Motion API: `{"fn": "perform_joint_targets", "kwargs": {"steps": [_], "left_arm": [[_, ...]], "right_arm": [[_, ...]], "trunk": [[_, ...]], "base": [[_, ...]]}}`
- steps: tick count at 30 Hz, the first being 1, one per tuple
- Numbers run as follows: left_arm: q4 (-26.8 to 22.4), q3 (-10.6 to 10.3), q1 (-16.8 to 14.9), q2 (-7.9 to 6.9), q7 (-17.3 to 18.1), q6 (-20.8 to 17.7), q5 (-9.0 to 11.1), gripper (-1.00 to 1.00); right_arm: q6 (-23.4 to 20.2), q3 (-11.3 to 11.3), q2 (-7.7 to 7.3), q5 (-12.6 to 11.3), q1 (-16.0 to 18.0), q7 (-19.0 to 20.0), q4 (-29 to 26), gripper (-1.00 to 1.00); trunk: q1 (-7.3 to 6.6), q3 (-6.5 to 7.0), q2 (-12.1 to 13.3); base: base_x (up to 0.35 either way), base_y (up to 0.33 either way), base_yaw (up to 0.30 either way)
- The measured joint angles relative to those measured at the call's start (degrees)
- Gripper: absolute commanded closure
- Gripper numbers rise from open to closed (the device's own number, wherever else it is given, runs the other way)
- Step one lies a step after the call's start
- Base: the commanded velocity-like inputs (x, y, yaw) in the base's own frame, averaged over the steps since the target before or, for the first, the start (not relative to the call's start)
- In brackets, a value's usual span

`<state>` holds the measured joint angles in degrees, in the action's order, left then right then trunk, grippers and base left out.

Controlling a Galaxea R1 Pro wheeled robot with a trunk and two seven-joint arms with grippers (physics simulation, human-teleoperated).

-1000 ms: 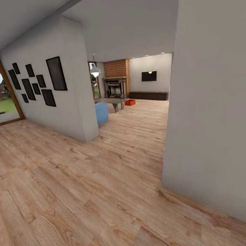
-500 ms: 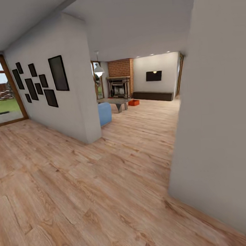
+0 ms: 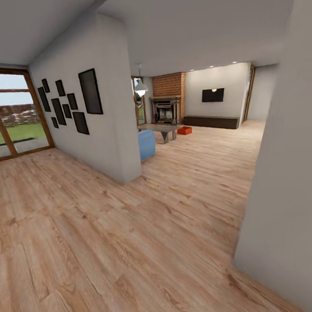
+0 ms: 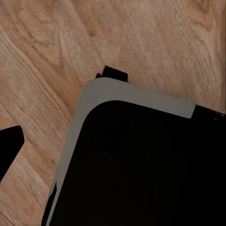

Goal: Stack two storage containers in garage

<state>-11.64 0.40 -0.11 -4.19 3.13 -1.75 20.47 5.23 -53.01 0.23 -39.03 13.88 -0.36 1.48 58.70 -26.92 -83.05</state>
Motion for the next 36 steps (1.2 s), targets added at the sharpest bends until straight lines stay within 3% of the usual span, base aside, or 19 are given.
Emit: {"fn": "perform_joint_targets", "kwargs": {"steps": [36], "left_arm": [[0.0, 0.0, 0.0, -0.01, 0.0, 0.0, 0.0, -1.00]], "right_arm": [[-0.1, -0.1, 0.06, 0.1, 0.0, 0.0, 0.0, -1.00]], "trunk": [[0.00, 0.00, 0.0]], "base": [[0.333, 0.000, 0.001]]}}
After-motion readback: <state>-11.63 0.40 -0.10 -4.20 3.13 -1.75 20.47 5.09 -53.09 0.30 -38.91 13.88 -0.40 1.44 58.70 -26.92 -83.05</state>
